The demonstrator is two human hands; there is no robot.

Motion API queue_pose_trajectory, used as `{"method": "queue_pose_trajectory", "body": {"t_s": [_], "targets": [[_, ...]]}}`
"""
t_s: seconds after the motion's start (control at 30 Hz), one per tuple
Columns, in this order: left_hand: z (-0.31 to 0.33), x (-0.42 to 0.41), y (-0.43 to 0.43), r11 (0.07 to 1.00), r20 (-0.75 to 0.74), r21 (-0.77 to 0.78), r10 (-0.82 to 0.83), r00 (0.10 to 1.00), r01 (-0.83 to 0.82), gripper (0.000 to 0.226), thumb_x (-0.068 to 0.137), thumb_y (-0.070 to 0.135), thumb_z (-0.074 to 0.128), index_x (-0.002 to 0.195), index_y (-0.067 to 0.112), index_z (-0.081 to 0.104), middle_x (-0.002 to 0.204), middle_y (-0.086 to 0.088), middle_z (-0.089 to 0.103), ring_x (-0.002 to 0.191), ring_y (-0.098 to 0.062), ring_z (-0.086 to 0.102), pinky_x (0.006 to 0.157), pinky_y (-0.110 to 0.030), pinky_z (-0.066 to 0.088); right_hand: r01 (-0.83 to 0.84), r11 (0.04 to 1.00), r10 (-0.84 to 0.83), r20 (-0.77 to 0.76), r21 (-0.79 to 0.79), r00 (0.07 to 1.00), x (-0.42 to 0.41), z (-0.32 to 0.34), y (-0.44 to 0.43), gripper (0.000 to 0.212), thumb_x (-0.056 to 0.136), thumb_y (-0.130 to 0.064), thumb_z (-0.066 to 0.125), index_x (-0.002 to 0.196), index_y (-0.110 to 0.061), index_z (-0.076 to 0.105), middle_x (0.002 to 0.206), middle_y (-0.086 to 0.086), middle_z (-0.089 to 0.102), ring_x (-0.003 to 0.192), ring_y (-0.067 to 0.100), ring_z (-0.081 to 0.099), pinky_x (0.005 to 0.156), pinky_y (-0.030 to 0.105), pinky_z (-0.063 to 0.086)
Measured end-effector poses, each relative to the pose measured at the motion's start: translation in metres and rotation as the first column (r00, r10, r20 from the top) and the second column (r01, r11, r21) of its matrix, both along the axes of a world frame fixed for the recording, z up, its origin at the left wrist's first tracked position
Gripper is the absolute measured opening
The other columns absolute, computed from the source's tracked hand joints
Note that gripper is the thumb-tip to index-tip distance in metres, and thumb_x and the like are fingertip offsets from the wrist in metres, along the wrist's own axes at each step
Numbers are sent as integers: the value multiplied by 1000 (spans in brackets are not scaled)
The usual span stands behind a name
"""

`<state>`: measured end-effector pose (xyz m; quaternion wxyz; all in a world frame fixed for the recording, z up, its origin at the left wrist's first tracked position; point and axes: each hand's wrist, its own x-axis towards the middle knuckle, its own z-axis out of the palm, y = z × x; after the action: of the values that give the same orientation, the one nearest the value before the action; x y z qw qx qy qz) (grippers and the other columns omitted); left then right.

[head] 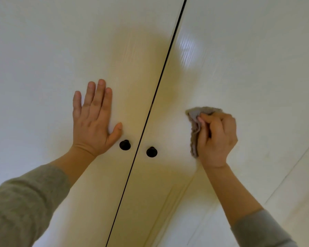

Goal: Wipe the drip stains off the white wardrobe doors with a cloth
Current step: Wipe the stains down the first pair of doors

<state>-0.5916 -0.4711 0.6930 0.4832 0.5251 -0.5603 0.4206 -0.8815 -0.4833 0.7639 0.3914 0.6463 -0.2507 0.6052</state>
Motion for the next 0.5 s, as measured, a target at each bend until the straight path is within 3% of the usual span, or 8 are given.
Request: {"method": "queue_pose_trajectory", "body": {"t_s": [0.07,0.17,0.27,0.37,0.5], "targets": [[0,0,-1,1000,-1,-6,-1,1000,1,80,95,50,27,157,3,10,163,-17,11,153,-26,-4,122,-55,0,5,996,3,-96,85,995,-4,-38,4,11,89,-12,57,90,-24,58,92,-7,47,77,14,44,63,26,34],[0,0,0,1000,-2,-4,0,1000,0,79,95,50,27,157,4,9,163,-19,12,153,-24,-5,122,-53,-1,34,978,34,-319,205,947,-18,-104,9,18,88,-11,61,76,-18,71,87,-12,50,73,8,45,60,26,44],[-1,0,1,1000,-4,3,2,1000,-2,79,95,50,27,157,3,9,163,-20,12,153,-25,-6,122,-53,-1,52,968,63,-438,246,897,-30,-127,18,23,94,-19,63,74,-13,74,81,-1,65,74,12,50,64,23,45],[-1,0,1,1000,-6,24,10,1000,-10,80,96,51,25,157,3,7,164,-19,9,153,-26,-6,122,-55,0,77,938,38,-321,338,946,-36,-87,33,13,86,-10,63,77,-18,70,78,-2,62,77,10,48,74,12,35],[0,-1,1,999,-11,39,20,1000,-20,80,95,51,24,157,3,7,164,-19,8,153,-26,-6,122,-55,-1,77,995,-75,-35,63,997,-55,-2,21,10,91,-8,61,92,-19,61,91,7,56,81,26,52,66,35,40]]}}
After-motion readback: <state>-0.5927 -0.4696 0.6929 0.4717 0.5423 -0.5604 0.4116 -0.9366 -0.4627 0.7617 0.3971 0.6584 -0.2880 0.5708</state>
